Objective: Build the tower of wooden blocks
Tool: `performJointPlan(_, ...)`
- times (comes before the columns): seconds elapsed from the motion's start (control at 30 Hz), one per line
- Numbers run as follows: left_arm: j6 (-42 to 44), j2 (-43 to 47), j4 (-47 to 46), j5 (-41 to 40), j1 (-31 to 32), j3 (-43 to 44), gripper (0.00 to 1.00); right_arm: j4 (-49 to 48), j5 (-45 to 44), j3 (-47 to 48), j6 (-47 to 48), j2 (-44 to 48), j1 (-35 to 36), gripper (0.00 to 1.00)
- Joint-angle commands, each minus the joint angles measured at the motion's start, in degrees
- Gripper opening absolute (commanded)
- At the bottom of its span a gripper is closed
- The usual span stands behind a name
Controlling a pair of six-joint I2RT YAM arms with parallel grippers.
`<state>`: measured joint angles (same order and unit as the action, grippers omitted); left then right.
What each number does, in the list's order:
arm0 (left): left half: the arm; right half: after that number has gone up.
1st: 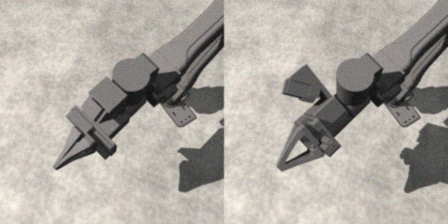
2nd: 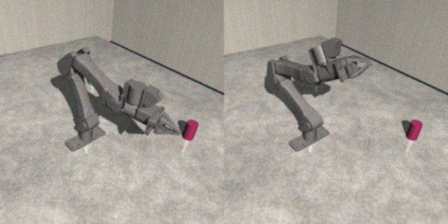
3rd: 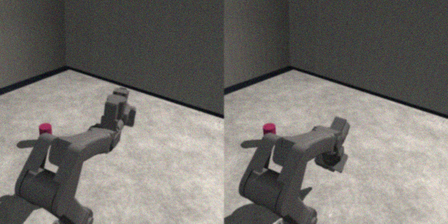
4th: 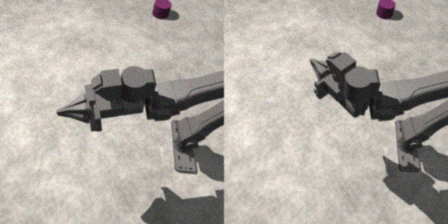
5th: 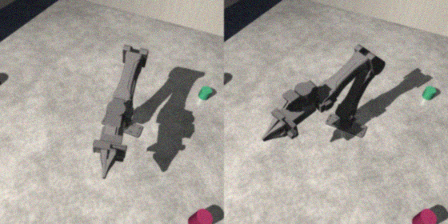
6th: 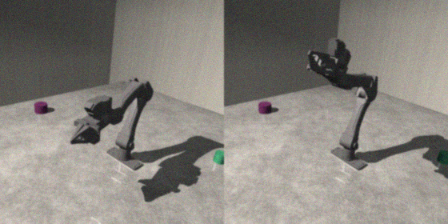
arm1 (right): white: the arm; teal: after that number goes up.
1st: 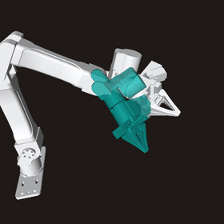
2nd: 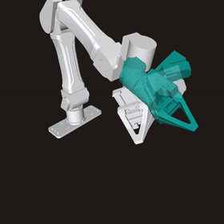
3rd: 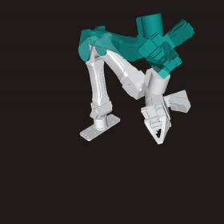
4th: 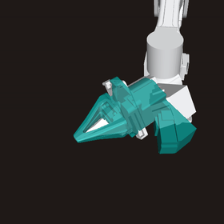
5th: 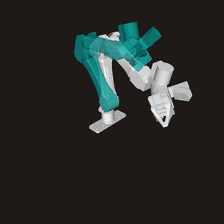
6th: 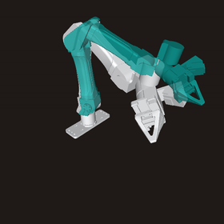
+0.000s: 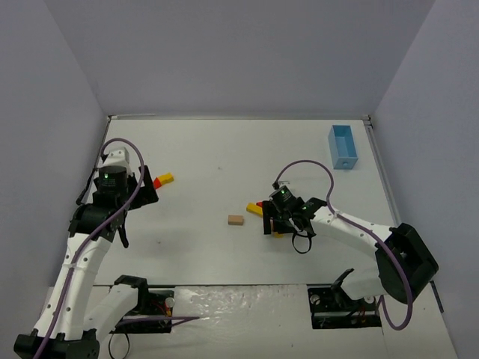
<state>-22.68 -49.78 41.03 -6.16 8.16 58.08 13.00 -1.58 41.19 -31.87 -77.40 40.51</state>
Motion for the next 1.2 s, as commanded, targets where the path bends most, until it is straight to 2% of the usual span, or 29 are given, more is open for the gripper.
performJointPlan(0.0,0.2,2.9,-5.1,3.5,-0.3,-4.6,0.86,-0.8,-4.3,0.7,-1.5,-1.6,0.5,0.68)
performJointPlan(0.3,-0.2,3.9,-6.1,3.4,-0.3,-8.4,0.86,-1.0,-6.0,1.0,-0.7,-4.0,0.9,0.56)
performJointPlan(0.4,-0.1,3.5,-6.6,3.4,-0.3,-8.4,0.86,-1.0,-6.2,1.3,0.2,-4.3,1.0,0.46)
performJointPlan(0.6,-0.1,3.5,-7.1,3.3,-0.3,-8.4,0.86,-1.0,-6.7,1.8,1.1,-4.1,2.0,0.10)
performJointPlan(0.7,-0.1,3.8,-7.1,2.9,-0.3,-8.4,0.86,-0.7,-6.7,3.4,1.6,-3.1,4.0,0.02)
performJointPlan(0.87,-0.2,3.9,-7.0,2.4,-0.3,-8.6,0.86,1.8,-7.1,12.2,2.5,-5.3,8.3,0.00)
performJointPlan(0.97,-0.4,3.3,-6.9,1.5,-0.3,-8.4,0.86,2.7,-6.9,22.0,4.7,-9.5,10.6,0.00)
performJointPlan(1.17,-1.0,3.3,-6.0,-0.1,-0.4,-8.3,0.86,3.3,-4.9,40.9,10.5,-25.8,11.3,0.00)
